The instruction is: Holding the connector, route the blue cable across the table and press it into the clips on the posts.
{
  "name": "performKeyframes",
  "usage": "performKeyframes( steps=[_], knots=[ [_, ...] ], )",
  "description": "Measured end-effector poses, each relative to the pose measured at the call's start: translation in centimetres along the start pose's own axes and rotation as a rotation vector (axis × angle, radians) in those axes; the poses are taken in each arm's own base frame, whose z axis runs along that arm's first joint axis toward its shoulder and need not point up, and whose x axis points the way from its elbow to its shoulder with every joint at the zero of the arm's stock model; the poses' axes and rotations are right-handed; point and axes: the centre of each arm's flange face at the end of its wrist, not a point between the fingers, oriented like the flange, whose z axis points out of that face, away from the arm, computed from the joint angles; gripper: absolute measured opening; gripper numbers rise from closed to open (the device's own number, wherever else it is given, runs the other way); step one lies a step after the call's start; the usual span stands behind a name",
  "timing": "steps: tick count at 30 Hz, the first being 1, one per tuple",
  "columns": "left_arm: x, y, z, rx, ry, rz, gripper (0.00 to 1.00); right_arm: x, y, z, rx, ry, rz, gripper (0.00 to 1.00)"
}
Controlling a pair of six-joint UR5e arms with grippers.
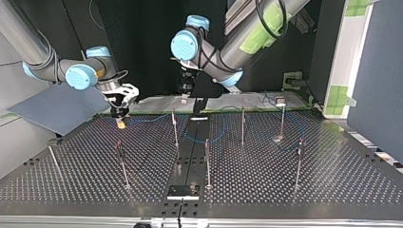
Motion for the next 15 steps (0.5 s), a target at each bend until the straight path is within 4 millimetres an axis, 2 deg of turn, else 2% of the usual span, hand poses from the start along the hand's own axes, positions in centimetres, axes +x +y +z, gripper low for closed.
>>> performKeyframes(
  steps=[6, 10, 15],
  knots=[
    [-0.1, 0.2, 0.3, -0.002, -0.035, -0.028, 1.0, 0.1, 0.3, 0.0, -0.004, 0.002, -0.001, 0.0],
    [-0.4, -0.8, 0.9, 0.024, -0.065, -0.043, 1.0, 0.1, 0.7, 0.0, -0.011, 0.002, 0.0, 0.0],
    [0.5, -2.4, 1.4, 0.027, -0.051, -0.037, 1.0, 0.1, 1.3, 0.0, -0.019, 0.002, 0.002, 0.0]
  ],
)
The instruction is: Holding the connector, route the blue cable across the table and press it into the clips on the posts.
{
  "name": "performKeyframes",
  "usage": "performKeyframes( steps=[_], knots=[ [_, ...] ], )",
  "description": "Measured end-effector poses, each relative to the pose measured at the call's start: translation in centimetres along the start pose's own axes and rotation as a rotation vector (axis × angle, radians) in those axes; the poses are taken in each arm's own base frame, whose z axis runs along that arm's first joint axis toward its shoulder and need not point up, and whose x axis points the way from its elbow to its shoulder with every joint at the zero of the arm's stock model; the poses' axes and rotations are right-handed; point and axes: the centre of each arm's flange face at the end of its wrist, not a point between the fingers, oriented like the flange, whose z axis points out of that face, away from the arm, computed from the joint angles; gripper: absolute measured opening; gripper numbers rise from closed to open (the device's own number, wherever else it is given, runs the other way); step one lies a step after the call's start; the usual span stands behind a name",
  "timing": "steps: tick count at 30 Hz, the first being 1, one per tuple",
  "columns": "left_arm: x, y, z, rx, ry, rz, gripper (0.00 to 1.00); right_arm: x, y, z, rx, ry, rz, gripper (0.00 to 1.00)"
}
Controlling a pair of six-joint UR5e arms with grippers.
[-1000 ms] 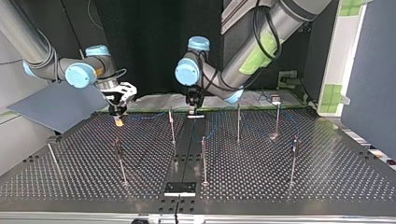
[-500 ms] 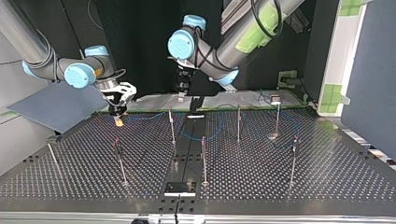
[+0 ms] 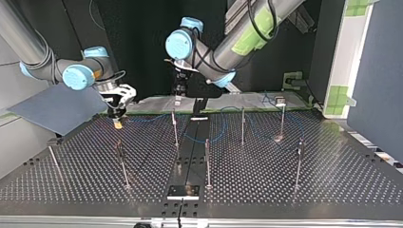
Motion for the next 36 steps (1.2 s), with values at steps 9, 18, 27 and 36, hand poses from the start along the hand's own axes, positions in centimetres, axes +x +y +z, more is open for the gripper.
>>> performKeyframes(
  steps=[9, 18, 27, 36],
  knots=[
    [1.5, -2.9, 1.0, -0.004, 0.013, 0.004, 1.0, 0.0, 0.7, 0.0, -0.002, -0.001, -0.001, 0.0],
    [2.4, -5.9, 0.8, -0.011, 0.027, 0.021, 1.0, 0.0, 0.6, 0.0, 0.008, -0.003, -0.003, 0.0],
    [4.8, -7.0, 1.4, -0.072, 0.07, 0.058, 1.0, 0.1, 1.0, 0.1, 0.012, -0.002, -0.006, 0.0],
    [6.8, -6.8, 4.1, -0.119, 0.073, 0.066, 1.0, 0.0, 1.4, 0.1, 0.013, -0.003, -0.008, 0.0]
  ],
)
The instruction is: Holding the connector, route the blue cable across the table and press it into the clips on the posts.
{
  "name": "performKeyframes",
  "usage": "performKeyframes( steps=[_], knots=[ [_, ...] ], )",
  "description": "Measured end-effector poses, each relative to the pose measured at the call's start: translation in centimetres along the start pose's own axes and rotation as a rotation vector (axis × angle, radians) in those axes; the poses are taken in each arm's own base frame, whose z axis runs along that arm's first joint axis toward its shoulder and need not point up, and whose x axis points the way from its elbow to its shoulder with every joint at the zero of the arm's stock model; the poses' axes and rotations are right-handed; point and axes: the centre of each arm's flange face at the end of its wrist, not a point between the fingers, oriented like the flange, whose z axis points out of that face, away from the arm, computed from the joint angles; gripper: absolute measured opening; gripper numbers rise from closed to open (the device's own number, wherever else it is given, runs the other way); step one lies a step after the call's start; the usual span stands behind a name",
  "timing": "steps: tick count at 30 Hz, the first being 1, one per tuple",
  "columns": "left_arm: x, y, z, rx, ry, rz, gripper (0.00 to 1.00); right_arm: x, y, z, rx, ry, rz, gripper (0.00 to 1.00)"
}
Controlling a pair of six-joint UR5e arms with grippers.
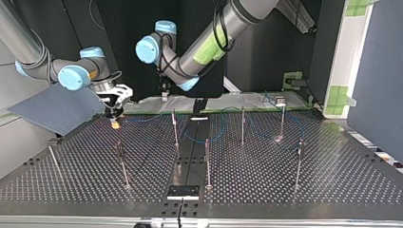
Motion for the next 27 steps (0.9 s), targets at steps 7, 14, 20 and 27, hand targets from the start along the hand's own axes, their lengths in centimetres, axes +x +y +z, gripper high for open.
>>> performKeyframes(
  steps=[7, 14, 20, 27],
  knots=[
    [-1.3, -1.7, 1.1, 0.011, -0.05, -0.034, 1.0, 0.0, 0.3, 0.0, -0.004, -0.001, -0.001, 0.0],
    [-3.9, -2.9, 1.9, 0.004, -0.118, -0.08, 1.0, 0.0, 0.7, 0.1, -0.009, 0.001, 0.0, 0.0],
    [-6.2, -3.3, 2.8, -0.002, -0.161, -0.111, 1.0, -0.1, 0.7, 0.1, -0.01, 0.001, 0.001, 0.0],
    [-6.7, -4.0, 4.1, 0.008, -0.167, -0.118, 1.0, -0.1, 0.8, 0.1, -0.01, 0.001, 0.001, 0.0]
  ],
)
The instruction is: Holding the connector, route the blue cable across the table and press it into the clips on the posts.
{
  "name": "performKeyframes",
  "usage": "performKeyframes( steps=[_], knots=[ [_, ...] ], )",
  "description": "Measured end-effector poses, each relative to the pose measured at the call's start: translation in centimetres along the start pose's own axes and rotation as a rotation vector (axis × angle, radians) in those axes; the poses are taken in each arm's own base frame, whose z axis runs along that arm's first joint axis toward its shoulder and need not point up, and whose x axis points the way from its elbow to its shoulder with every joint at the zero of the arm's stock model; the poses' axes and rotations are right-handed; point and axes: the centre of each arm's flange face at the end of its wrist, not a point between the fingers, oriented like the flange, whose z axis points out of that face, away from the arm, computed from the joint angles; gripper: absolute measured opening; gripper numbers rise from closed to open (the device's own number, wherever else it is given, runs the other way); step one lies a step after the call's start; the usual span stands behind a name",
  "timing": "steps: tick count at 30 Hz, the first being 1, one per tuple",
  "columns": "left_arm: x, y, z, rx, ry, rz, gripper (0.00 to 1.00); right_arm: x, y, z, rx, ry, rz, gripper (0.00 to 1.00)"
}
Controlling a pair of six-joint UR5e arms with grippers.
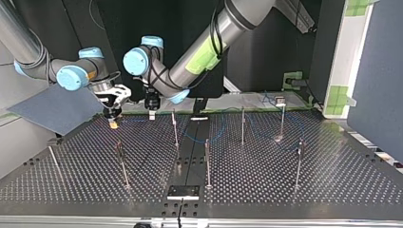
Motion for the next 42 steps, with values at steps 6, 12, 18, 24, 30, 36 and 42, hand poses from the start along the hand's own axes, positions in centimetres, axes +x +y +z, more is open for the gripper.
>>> performKeyframes(
  steps=[6, 12, 18, 24, 30, 36, 42],
  knots=[
    [1.8, 0.1, 1.6, -0.013, 0.016, 0.008, 1.0, -0.1, 0.2, 0.0, 0.002, -0.002, 0.0, 0.0],
    [2.8, 0.4, 3.4, -0.028, 0.004, 0.0, 1.0, -0.1, 0.3, 0.0, 0.004, -0.003, -0.001, 0.0],
    [2.3, 0.2, 4.0, -0.031, -0.011, -0.011, 1.0, -0.1, 0.3, 0.0, 0.006, -0.003, -0.001, 0.0],
    [2.3, 0.3, 4.0, -0.046, -0.013, -0.01, 1.0, -0.1, 0.3, 0.0, 0.006, -0.002, -0.001, 0.0],
    [2.3, 0.6, 3.8, -0.074, -0.012, 0.003, 0.47, -0.1, 0.2, 0.0, 0.016, -0.004, -0.001, 0.0],
    [2.2, 0.6, 3.9, -0.071, -0.013, 0.005, 0.0, -0.1, 0.1, 0.0, 0.028, -0.006, -0.001, 0.0],
    [2.2, 0.3, 3.6, -0.067, -0.014, -0.002, 0.0, 0.0, 0.1, 0.0, 0.03, -0.004, 0.002, 0.0]
  ],
)
